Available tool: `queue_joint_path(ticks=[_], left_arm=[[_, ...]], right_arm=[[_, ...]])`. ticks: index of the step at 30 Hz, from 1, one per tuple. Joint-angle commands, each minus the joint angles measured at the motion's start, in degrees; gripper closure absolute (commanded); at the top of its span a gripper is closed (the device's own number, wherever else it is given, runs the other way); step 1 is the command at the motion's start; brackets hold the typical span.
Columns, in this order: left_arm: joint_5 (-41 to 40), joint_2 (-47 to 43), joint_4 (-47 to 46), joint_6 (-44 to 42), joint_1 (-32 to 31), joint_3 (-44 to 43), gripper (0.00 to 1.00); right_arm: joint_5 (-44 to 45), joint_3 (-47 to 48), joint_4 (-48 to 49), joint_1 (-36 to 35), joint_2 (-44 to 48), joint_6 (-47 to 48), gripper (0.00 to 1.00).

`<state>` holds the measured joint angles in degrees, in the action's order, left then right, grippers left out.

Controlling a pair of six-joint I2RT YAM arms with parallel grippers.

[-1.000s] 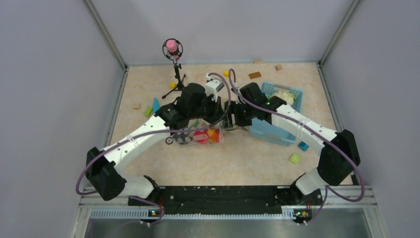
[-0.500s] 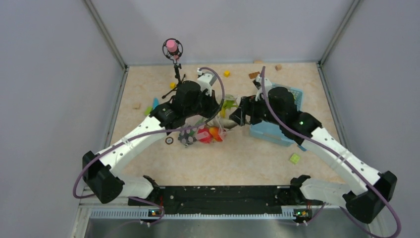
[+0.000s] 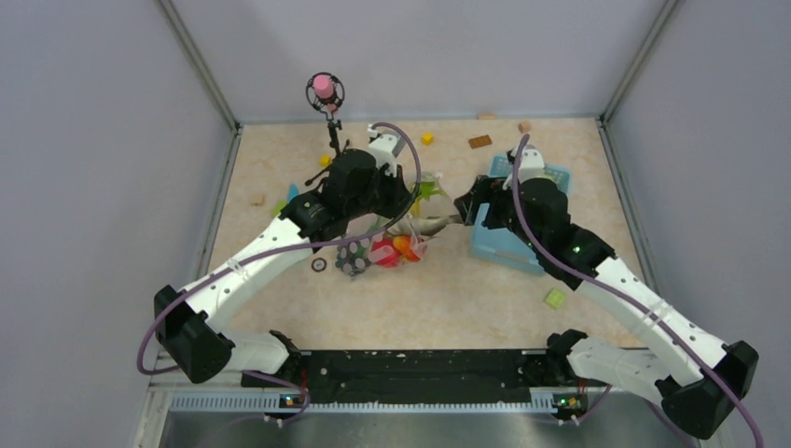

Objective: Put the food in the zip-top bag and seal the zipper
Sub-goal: Place the fake fish in the zipper food storage bag, then adjust the zipper food storage bag at the center of the board.

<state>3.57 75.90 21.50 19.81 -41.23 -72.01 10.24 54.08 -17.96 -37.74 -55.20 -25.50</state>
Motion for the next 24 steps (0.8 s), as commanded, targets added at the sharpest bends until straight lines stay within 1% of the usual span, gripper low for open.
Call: queue_joint_path(ticks=[1,4,8,12,15,19,24], left_arm=[[-0.1,-2.1,-2.0,-0.3,0.3,-2.6,1.00],[-0.3,-2.4,-1.7,-0.5,0.3,-2.5,1.00],[-1.4,-2.9,-1.5,-0.7,0.3,-2.4,1.00],[-1.7,-3.4,-1.4,-1.1,0.3,-2.2,1.00],[-1.5,-3.6,-1.5,-1.2,0.3,-1.9,1.00],[-1.1,-3.9,-1.5,-1.6,0.3,-1.6,1.00],[-1.0,-4.2,-1.5,-1.9,0.3,-1.2,1.00]], right_arm=[[0.8,0.9,7.9,0.0,-2.6,3.3,0.20],[-2.2,2.5,8.5,0.0,-6.7,5.3,0.23],[-3.9,4.5,6.1,0.1,-10.9,6.0,0.32],[-3.2,4.7,5.0,0.4,-12.9,6.0,0.43],[-0.4,4.4,5.3,0.7,-13.6,5.2,0.51],[0.0,4.0,6.8,1.4,-15.5,5.1,0.54],[-6.4,4.7,8.4,2.2,-18.6,5.8,0.56]])
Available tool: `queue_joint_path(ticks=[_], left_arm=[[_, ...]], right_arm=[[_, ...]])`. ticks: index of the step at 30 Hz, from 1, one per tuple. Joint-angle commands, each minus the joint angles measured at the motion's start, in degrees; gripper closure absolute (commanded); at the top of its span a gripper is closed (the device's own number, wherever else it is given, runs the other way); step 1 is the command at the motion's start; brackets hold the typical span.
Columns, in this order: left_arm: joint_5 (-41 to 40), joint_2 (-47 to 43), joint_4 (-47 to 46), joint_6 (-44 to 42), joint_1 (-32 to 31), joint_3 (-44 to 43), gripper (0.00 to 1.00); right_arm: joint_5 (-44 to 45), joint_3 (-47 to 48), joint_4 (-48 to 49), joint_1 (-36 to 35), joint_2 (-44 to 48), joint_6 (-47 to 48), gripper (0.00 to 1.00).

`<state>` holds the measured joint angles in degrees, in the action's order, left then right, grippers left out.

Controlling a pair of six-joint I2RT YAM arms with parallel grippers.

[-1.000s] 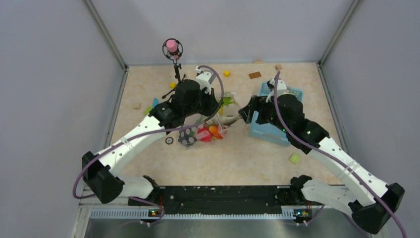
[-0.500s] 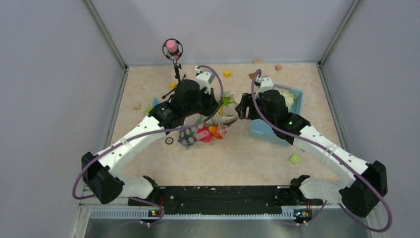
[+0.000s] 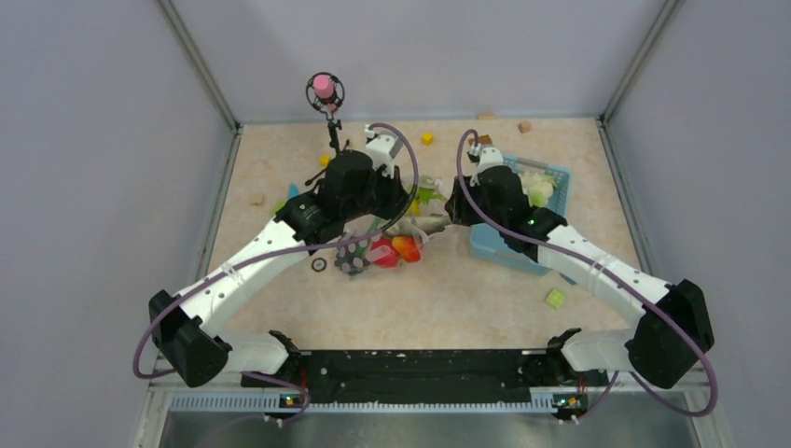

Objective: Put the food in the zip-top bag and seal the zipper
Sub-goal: Adjust the zipper food storage bag at the center of the board.

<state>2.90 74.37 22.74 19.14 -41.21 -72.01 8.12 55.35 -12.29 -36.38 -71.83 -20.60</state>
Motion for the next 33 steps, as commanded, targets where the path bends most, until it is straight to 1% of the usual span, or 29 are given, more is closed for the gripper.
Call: queue_joint_path(ticks=[1,3,9,16,22,28,30,31,33], left_arm=[[-0.1,-2.6,-2.9,-1.3,0.2,-1.2,1.00],[0.5,-2.8,-2.9,-1.4,0.2,-1.2,1.00],[1.0,-3.1,-2.8,-2.2,0.2,-1.1,1.00],[1.5,-3.0,-2.7,-3.0,0.2,-1.4,1.00],[1.1,-3.1,-2.9,-3.4,0.2,-1.3,1.00],[0.7,-4.2,-3.3,-3.4,0.2,-0.5,1.00],[1.0,-4.3,-3.5,-3.6,0.3,-0.4,1.00],[0.8,-4.3,-3.4,-3.6,0.3,-0.4,1.00],[0.2,-4.3,-3.3,-3.6,0.3,-0.4,1.00]], right_arm=[[-6.1,3.6,3.3,0.9,-2.5,1.3,0.56],[-7.9,4.2,4.0,0.9,-3.3,2.6,0.57],[-7.4,6.9,3.5,1.3,-4.9,6.4,0.57],[-8.6,9.7,2.0,1.5,-4.5,11.0,0.57],[-10.1,11.2,-1.2,2.1,-5.3,11.8,0.59],[-12.7,9.2,-2.1,4.2,-7.1,11.3,0.64],[-14.0,9.0,-2.1,4.8,-7.5,11.2,0.68],[-14.6,9.0,-2.0,5.0,-7.6,11.1,0.72],[-16.0,9.0,-1.8,5.2,-7.5,10.9,0.83]])
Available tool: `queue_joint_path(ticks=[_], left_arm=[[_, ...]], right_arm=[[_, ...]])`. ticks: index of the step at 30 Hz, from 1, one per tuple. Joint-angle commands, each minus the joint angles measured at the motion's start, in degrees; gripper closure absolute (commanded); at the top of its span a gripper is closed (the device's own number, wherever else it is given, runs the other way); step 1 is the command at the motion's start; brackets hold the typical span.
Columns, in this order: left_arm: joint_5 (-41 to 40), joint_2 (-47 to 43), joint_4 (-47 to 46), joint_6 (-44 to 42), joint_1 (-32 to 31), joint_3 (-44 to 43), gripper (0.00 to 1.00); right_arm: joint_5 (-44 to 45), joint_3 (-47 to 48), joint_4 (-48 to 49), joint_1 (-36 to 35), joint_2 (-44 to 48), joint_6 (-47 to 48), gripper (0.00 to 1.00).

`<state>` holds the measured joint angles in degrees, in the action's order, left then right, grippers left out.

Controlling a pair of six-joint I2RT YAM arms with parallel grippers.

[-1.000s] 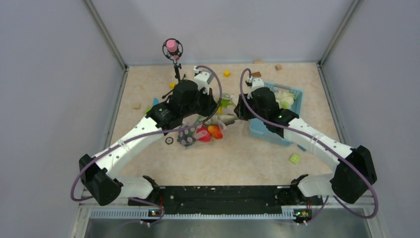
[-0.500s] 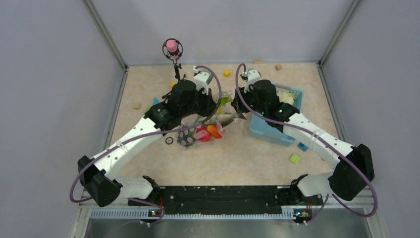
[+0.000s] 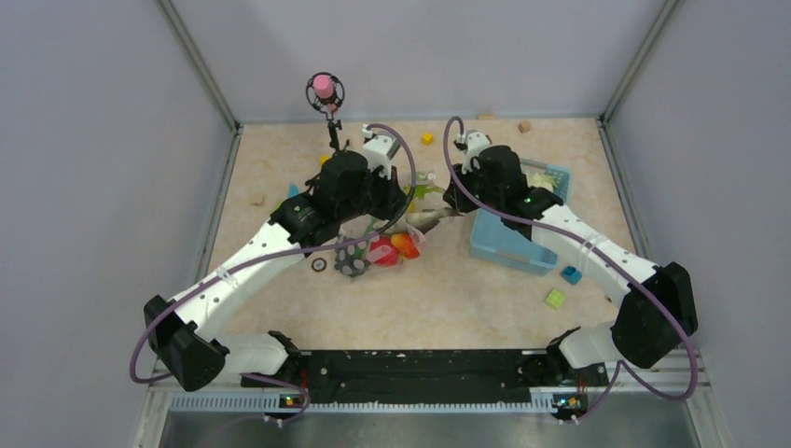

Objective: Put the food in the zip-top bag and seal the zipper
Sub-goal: Adjust the zipper food storage bag at the center of the board.

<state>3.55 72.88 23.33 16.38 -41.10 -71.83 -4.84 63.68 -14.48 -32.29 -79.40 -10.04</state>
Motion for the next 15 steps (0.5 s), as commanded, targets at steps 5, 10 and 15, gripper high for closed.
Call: queue_joint_path(ticks=[5,10,15], left_arm=[[-0.8,-2.0,-4.3,-0.7,0.2,-0.8,1.00],[-5.9,0.0,-2.7,0.5,0.2,-2.7,1.00],[-10.7,0.3,0.0,0.8,0.5,-5.4,1.00]], right_arm=[[-5.2,0.9,1.0,1.2,1.2,-0.9,1.00],[-10.9,3.7,0.5,1.2,2.7,-4.0,1.00],[-18.4,8.0,-1.1,1.0,4.1,-6.3,1.00]])
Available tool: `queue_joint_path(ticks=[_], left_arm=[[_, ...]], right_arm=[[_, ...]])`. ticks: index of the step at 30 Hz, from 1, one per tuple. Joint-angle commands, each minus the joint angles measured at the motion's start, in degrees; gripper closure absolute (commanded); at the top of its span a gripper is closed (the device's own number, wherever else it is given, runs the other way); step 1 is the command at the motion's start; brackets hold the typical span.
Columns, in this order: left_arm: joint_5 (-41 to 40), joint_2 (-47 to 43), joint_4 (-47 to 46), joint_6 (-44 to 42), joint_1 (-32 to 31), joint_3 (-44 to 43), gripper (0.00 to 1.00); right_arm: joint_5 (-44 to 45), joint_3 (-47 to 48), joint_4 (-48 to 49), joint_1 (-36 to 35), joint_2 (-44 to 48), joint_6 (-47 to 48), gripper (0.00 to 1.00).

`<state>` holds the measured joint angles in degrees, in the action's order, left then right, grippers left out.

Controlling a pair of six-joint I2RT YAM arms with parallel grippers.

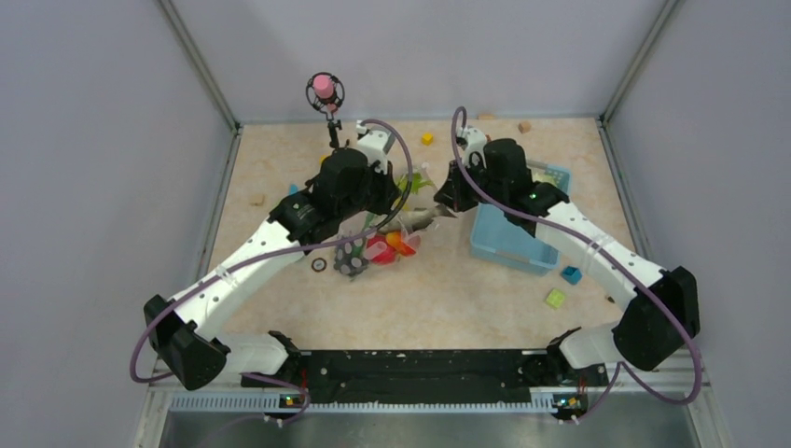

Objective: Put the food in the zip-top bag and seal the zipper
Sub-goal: Adjust the zipper food storage bag at the center of the board.

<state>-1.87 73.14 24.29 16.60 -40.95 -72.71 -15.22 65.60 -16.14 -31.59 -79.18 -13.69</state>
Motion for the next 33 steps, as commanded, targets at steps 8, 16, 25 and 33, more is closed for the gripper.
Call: queue_joint_path(ticks=[8,16,25,33], left_arm=[[-10.0,-2.9,1.0,0.0,0.9,-6.5,1.00],[-19.1,-3.9,2.0,-0.1,2.1,-4.7,1.00],[-28.3,-9.6,4.1,-3.6,4.0,-11.4,1.00],[-18.0,-7.4,3.4,-4.9,4.1,-5.8,1.00]], right_arm=[[-16.7,15.2,-0.8,-1.5,3.5,-3.8,1.00],[-10.8,16.1,0.5,-2.4,2.5,-4.9,1.00],[-22.6,18.1,4.8,-2.4,-0.7,-6.4,1.00],[-6.5,5.0,5.0,-2.3,-1.8,-7.5,1.00]])
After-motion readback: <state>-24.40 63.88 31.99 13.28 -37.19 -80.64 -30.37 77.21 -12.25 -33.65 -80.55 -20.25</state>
